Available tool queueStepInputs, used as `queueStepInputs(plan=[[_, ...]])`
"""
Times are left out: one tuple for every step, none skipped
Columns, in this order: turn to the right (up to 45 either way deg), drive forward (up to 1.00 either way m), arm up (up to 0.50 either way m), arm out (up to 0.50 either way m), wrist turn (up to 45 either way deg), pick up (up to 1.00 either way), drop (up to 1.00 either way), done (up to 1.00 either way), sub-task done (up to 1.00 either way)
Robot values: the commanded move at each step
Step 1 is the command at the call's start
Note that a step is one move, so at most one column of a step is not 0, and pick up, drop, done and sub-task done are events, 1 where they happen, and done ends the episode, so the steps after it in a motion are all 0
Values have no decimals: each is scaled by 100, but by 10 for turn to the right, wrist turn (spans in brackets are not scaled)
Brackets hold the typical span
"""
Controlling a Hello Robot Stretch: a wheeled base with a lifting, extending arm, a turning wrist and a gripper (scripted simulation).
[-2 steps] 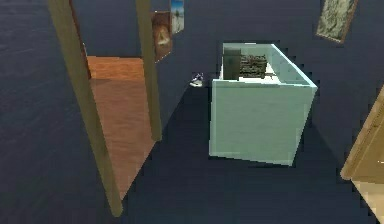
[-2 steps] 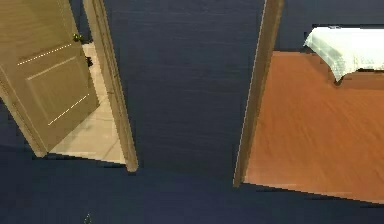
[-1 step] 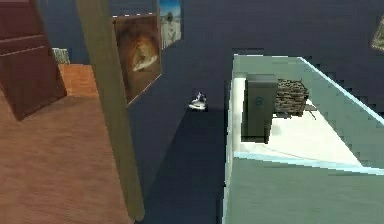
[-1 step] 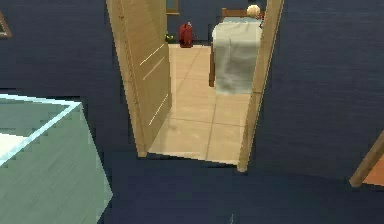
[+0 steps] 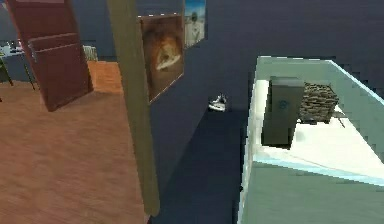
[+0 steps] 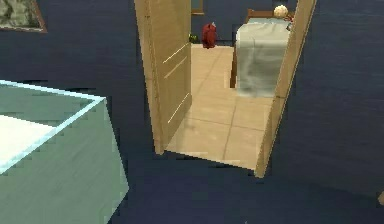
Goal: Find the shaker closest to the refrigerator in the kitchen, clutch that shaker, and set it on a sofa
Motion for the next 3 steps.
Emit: queueStepInputs(plan=[[0, 30, 0, 0, 0, 0, 0, 0, 0], [-450, 0, 0, 0, 0, 0, 0, 0, 0], [-150, 0, 0, 0, 0, 0, 0, 0, 0]])
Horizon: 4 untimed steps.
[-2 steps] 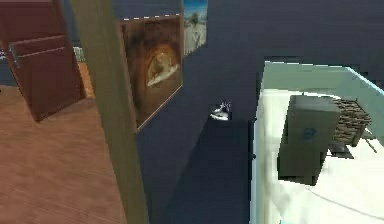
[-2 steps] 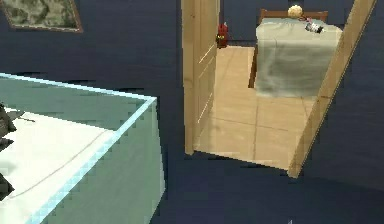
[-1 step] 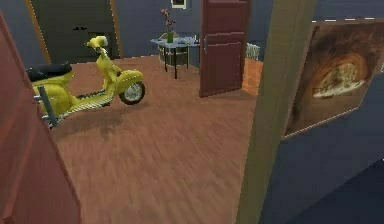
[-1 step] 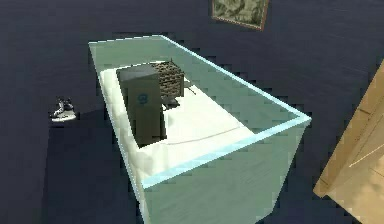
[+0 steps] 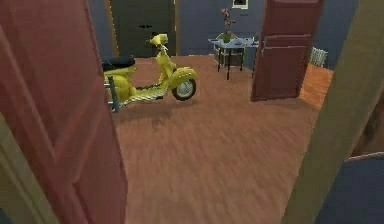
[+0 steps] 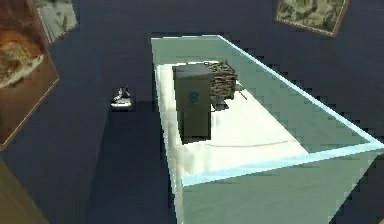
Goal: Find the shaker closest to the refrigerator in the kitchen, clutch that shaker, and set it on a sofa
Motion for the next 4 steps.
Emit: queueStepInputs(plan=[[0, 25, 0, 0, 0, 0, 0, 0, 0], [30, 0, 0, 0, 0, 0, 0, 0, 0], [0, 85, 0, 0, 0, 0, 0, 0, 0], [-270, 0, 0, 0, 0, 0, 0, 0, 0]])
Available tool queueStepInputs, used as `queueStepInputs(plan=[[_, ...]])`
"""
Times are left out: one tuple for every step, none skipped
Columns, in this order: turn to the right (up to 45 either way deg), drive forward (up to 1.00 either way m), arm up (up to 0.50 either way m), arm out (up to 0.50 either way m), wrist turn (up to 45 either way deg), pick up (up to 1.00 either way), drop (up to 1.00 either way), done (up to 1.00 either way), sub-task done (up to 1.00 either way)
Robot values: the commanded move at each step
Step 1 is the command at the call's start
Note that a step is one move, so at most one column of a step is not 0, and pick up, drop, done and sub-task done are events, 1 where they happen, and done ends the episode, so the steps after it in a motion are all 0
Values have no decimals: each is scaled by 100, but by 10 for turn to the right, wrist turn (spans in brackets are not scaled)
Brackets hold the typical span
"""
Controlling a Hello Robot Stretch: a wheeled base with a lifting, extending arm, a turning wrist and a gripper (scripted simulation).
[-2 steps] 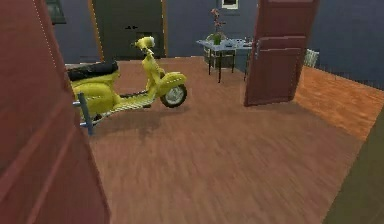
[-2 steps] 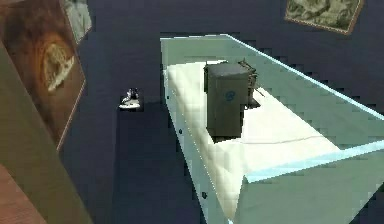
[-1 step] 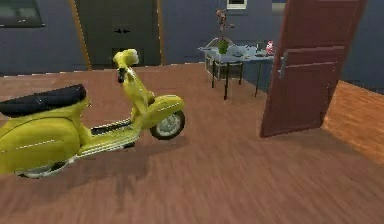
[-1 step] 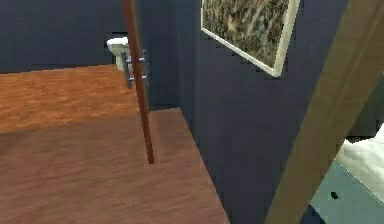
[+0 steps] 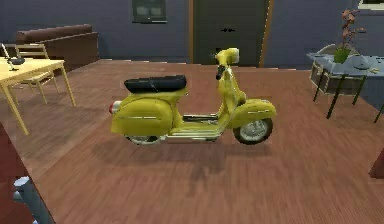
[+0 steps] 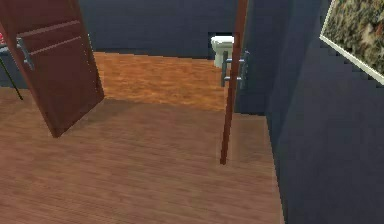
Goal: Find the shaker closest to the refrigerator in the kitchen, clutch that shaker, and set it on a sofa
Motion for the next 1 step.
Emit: queueStepInputs(plan=[[0, 50, 0, 0, 0, 0, 0, 0, 0]])
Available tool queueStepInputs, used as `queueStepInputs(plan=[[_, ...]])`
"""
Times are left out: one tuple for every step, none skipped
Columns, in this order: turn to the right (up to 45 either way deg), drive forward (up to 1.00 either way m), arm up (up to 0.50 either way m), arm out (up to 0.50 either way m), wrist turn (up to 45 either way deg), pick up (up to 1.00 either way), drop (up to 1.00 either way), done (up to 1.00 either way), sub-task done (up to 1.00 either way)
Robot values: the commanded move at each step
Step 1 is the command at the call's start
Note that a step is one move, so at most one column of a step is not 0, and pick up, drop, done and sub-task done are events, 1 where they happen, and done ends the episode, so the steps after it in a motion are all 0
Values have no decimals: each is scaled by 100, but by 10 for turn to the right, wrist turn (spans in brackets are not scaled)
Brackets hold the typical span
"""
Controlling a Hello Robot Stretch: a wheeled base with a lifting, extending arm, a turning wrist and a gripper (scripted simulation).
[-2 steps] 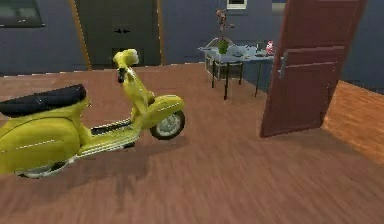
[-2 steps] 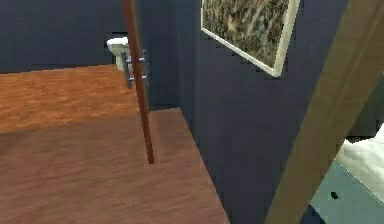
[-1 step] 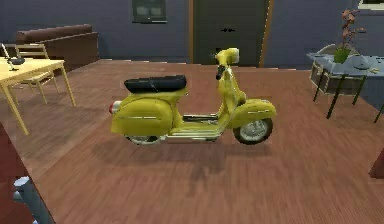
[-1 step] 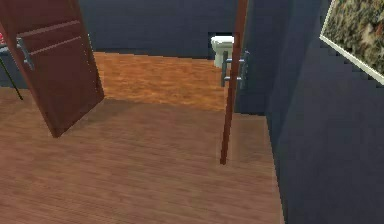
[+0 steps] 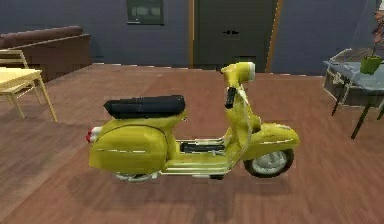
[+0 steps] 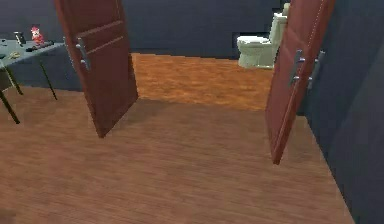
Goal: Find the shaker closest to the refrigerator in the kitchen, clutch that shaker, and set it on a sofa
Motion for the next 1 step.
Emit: queueStepInputs(plan=[[-270, 0, 0, 0, 0, 0, 0, 0, 0]])
